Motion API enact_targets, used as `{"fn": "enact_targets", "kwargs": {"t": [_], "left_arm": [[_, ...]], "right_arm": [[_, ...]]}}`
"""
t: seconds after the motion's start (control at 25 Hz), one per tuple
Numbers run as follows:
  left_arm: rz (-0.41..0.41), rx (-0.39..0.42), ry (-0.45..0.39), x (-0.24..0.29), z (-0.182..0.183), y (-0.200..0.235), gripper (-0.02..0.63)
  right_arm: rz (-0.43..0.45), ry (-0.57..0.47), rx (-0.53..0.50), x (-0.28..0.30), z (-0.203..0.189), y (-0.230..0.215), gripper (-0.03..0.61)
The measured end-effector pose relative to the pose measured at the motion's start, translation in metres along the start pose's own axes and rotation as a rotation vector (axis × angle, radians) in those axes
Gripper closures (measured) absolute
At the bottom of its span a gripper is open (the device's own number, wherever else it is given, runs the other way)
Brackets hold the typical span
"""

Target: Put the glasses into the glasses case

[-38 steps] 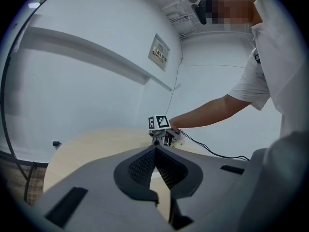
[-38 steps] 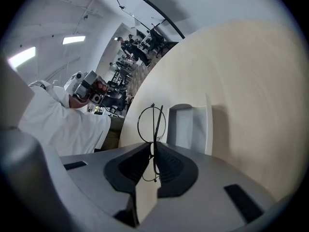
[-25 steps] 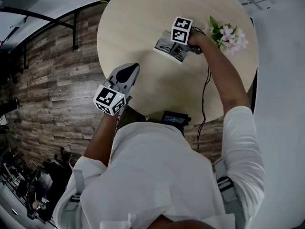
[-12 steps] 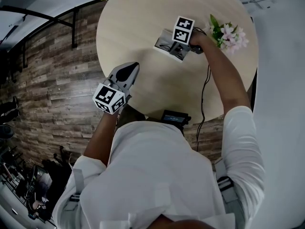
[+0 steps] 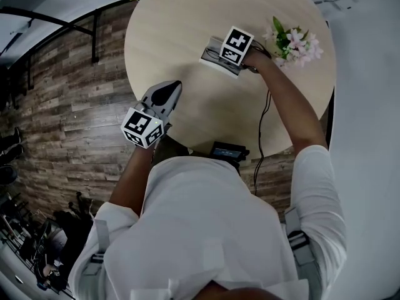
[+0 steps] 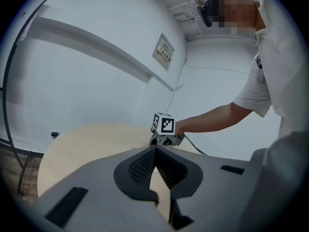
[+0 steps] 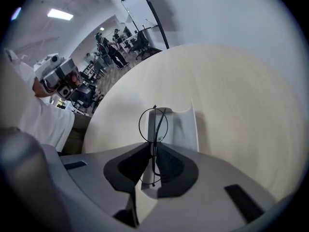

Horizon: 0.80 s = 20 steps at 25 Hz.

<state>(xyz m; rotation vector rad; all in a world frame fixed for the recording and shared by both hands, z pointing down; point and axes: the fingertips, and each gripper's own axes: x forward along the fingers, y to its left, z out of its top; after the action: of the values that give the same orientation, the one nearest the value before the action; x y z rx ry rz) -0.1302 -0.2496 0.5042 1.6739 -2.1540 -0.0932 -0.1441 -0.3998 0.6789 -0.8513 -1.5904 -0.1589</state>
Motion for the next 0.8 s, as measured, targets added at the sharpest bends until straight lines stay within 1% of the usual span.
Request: {"fn": "enact_targets", "kwargs": {"t": [0.12,0.2,0.24,0.4,0.52,0.8], "left_arm": [[-0.004,-0.002,-0.007,-0.003,0.000,-0.001,0.601],[-0.002,-0.005,-0.008,-0.006,-0.001,-0.001,0.601],[0.000,-0.007,-0.008,-0.008,-0.002,-0.001,0.601],[0.003,-0.010,-0.011,-0.012,-0.006,-0.001,0.601],[0.015,-0.018,-0.015,-0.019,-0.011,0.001,0.601],[0.042,-0.041,-0.027,-0.036,-0.020,0.008,0.601]], "right_arm": [[-0.137,0.006,-0.052,-0.002,0.000,-0.002,0.523],[-0.226,0.027,-0.063,-0.002,-0.003,-0.010,0.523],[-0.250,0.027,-0.055,0.000,-0.005,-0.014,0.523],[-0.300,0.013,0.003,0.007,-0.009,-0.025,0.524],[-0.306,0.010,0.041,0.014,-0.008,-0.030,0.523],[-0.212,-0.042,0.100,0.024,-0.004,-0.018,0.538]]}}
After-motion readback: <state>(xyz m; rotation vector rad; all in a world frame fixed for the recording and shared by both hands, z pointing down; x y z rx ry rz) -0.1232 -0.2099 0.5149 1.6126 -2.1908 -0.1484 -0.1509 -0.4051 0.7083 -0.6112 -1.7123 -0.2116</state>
